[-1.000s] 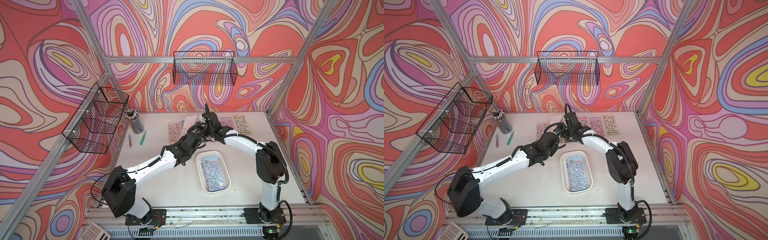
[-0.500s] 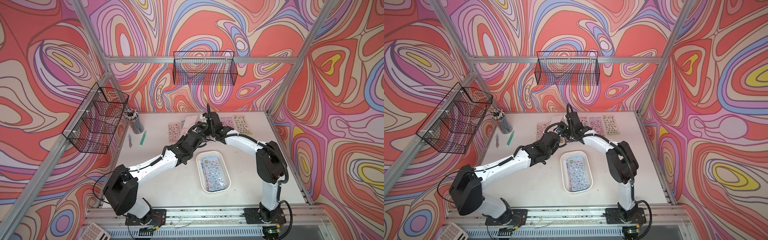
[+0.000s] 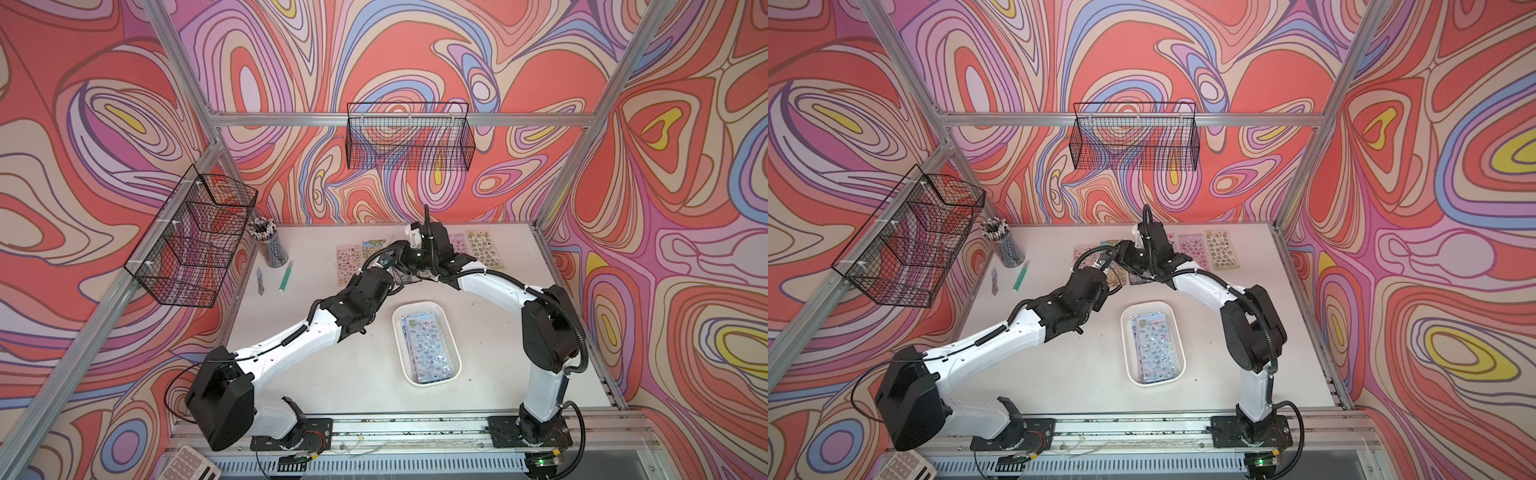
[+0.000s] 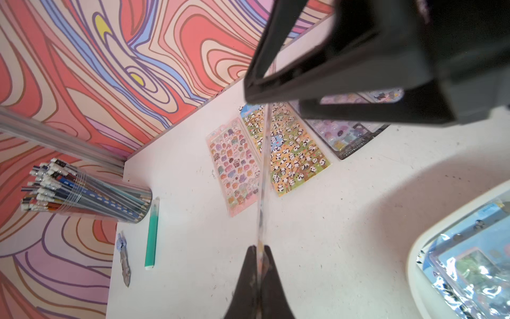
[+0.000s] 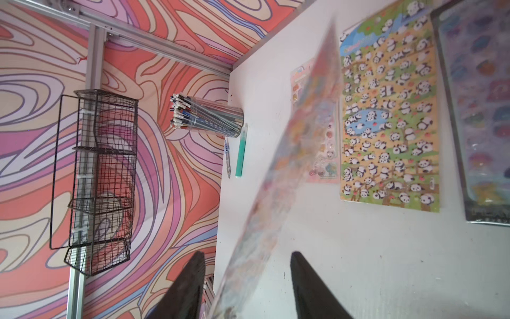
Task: Take the stickers out of the storage box
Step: Adjust the sticker at the center of the board.
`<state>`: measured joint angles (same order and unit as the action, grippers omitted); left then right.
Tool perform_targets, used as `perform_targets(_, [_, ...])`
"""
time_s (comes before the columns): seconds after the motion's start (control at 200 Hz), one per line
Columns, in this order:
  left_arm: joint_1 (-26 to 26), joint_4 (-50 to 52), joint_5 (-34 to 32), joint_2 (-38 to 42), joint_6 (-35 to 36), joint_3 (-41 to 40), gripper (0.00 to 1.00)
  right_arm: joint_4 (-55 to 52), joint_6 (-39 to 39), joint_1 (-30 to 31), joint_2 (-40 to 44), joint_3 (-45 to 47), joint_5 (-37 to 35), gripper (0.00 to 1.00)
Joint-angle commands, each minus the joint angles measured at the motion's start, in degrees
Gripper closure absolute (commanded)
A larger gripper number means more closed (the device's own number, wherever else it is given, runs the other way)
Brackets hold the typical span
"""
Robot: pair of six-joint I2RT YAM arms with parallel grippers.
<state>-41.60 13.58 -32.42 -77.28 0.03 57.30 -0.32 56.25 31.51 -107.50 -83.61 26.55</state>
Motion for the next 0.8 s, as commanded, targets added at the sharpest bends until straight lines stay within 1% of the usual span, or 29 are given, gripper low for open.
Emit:
perform_targets(0.0, [2.7, 4.0, 2.7, 5.2, -8.7, -1.6, 1.00, 2.5, -1.1, -1.2, 3.5, 1.4, 1.9, 0.44])
perform_targets(0.11, [6.0, 8.5, 8.6, 11.2, -17.6, -3.7, 1.00, 3.3, -2.0, -2.7, 6.2, 4.4, 2.3, 0.43])
perform_targets(0.135, [6.6, 9.2, 10.1, 12.6, -19.9, -4.4, 1.00, 3.0, -2.8, -3.0, 8.5, 5.2, 1.6, 0.43])
perform_targets(0.235, [8.9, 11.6, 16.7, 18.7, -28.1, -8.3, 1.00, 1.0, -6.7, -3.5, 12.5, 7.7, -1.3, 0.43])
perform_targets(0.31, [10.2, 12.9, 21.1, 23.3, -34.1, -11.9, 1.00, -0.2, -8.8, -3.9, 14.7, 9.2, -2.3, 0.43])
perform_targets(0.416, [10.9, 10.9, 26.7, 30.8, -42.4, -19.3, 1.00, -0.8, -10.8, -4.2, 16.9, 11.5, -3.0, 0.43])
perform_targets(0.531, [10.9, 7.4, 29.6, 37.9, -50.4, -27.0, 1.00, -0.3, -11.8, -4.4, 18.2, 13.8, -3.2, 0.43])
perform_targets(0.536, [10.9, 7.2, 29.7, 38.2, -50.6, -28.2, 1.00, -0.3, -11.8, -4.4, 18.2, 13.9, -3.2, 0.43])
perform_targets(0.641, [10.9, 4.9, 31.0, 42.5, -56.4, -35.5, 1.00, 0.0, -12.2, -4.5, 18.5, 15.6, -3.1, 0.43])
perform_targets(0.721, [10.9, 2.2, 31.8, 44.5, -59.6, -39.7, 1.00, 0.7, -12.3, -4.5, 18.6, 16.8, -3.1, 0.43])
perform_targets(0.766, [10.9, 2.0, 31.6, 44.5, -61.0, -41.2, 1.00, 1.0, -12.4, -4.6, 18.6, 17.2, -3.1, 0.43])
perform_targets(0.791, [10.9, -0.3, 31.7, 43.9, -61.7, -42.1, 1.00, 1.1, -12.4, -4.6, 18.6, 17.4, -3.1, 0.43])
